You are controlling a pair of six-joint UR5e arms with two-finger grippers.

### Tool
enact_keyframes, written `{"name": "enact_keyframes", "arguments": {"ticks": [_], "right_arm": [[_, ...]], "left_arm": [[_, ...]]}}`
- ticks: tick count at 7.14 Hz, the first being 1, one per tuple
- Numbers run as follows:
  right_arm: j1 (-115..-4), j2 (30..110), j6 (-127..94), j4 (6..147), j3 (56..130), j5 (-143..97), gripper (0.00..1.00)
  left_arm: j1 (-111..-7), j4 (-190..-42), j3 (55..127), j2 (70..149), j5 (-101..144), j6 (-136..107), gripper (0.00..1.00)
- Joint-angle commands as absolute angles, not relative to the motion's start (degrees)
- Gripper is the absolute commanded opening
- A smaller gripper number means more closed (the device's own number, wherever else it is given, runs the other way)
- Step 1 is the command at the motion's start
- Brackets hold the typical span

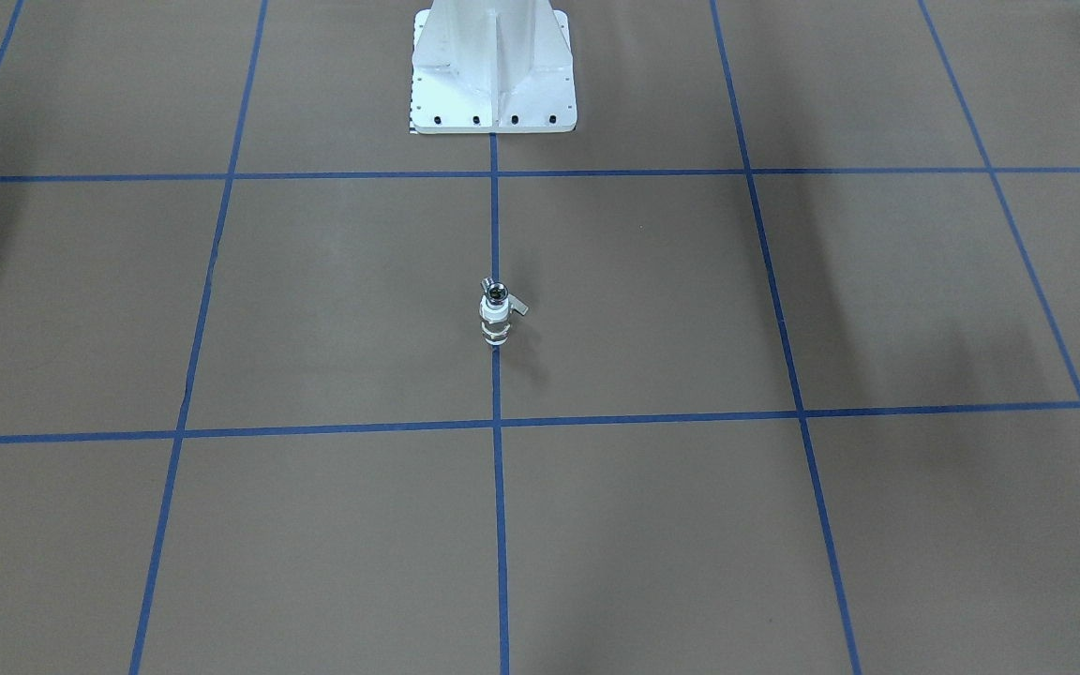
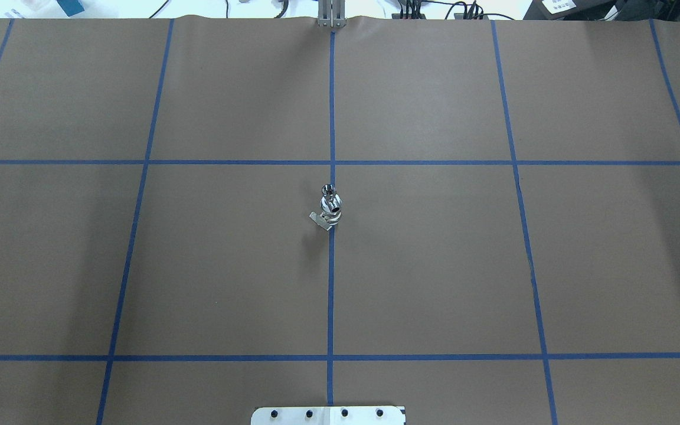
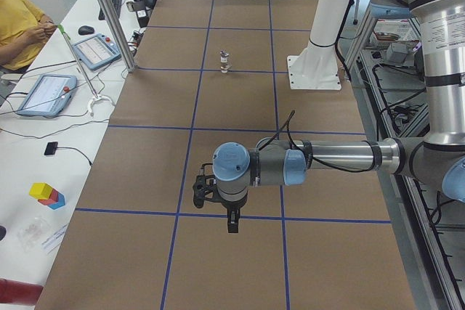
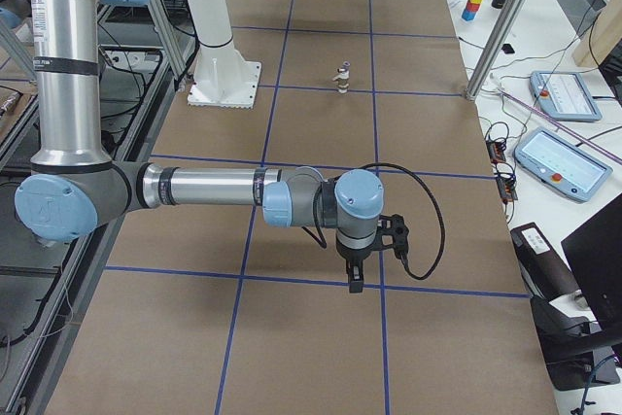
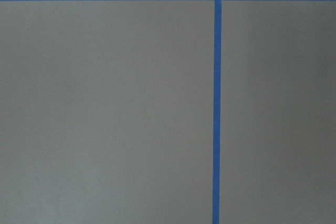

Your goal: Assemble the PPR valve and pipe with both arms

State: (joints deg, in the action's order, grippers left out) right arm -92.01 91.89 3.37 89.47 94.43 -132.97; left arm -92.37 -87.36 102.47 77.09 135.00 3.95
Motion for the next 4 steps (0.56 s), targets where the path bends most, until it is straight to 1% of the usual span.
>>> {"name": "enact_keyframes", "arguments": {"ticks": [1, 4], "right_arm": [[-91.93, 92.02, 3.25, 89.39, 94.66, -132.98, 1.00], [-91.93, 92.46, 3.25, 89.47, 94.48, -132.89, 1.00]], "left_arm": [[-92.37, -87.36, 102.57, 77.17, 135.00, 3.96, 1.00], [-92.37, -87.36, 102.57, 77.69, 135.00, 3.96, 1.00]]}}
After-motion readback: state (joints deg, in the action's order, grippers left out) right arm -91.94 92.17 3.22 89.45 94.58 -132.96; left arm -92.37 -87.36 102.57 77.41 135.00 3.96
